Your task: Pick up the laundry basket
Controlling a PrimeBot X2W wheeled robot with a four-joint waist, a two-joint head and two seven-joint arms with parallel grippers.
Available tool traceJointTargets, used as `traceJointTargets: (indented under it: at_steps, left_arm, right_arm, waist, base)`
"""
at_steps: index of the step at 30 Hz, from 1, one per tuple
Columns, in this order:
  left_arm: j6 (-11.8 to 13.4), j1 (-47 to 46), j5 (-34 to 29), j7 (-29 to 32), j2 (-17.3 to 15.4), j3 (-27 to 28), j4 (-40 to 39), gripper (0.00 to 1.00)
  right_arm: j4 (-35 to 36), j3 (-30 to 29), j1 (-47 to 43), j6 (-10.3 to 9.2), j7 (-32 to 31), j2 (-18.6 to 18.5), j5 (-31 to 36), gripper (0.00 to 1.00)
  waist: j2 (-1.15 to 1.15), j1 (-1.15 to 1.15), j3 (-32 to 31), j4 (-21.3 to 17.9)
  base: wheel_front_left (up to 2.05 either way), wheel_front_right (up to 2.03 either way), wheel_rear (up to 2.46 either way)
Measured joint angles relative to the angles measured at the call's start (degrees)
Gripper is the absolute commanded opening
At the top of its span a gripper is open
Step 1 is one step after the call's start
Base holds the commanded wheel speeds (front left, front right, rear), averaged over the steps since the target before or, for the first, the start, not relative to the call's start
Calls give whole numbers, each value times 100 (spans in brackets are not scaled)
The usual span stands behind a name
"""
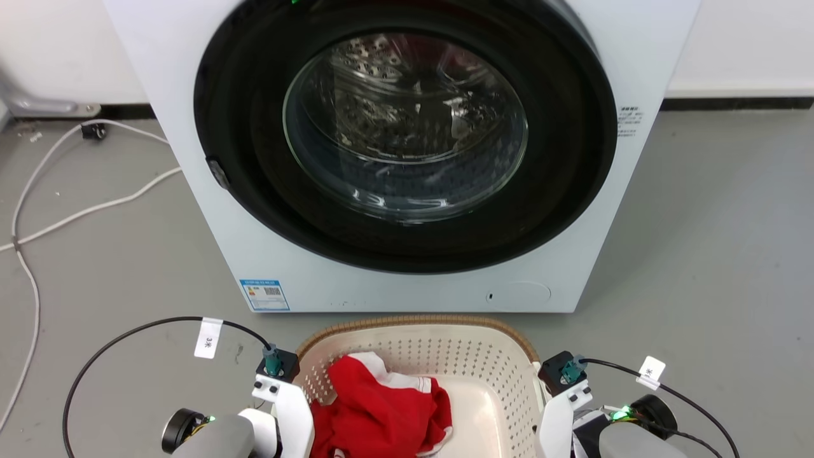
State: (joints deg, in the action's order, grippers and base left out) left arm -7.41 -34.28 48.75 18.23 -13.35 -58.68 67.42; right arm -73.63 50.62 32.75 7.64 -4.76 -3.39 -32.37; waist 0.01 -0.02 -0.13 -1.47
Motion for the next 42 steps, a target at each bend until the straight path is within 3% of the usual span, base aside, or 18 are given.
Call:
traceJointTargets:
  at_steps: [11,42]
  left_arm:
    - [0,135,398,380,56,-219,-10,0]
    - [0,194,1001,353,-34,-726,1,0]
  right_arm:
    - [-4,167,-135,0,-494,-48,-299,0]
    - [64,754,-127,-1,-646,-108,-803,0]
  waist:
    - [0,1,-272,64]
    - [0,2,-275,19]
  base:
    - [0,0,0]
    - [0,0,0]
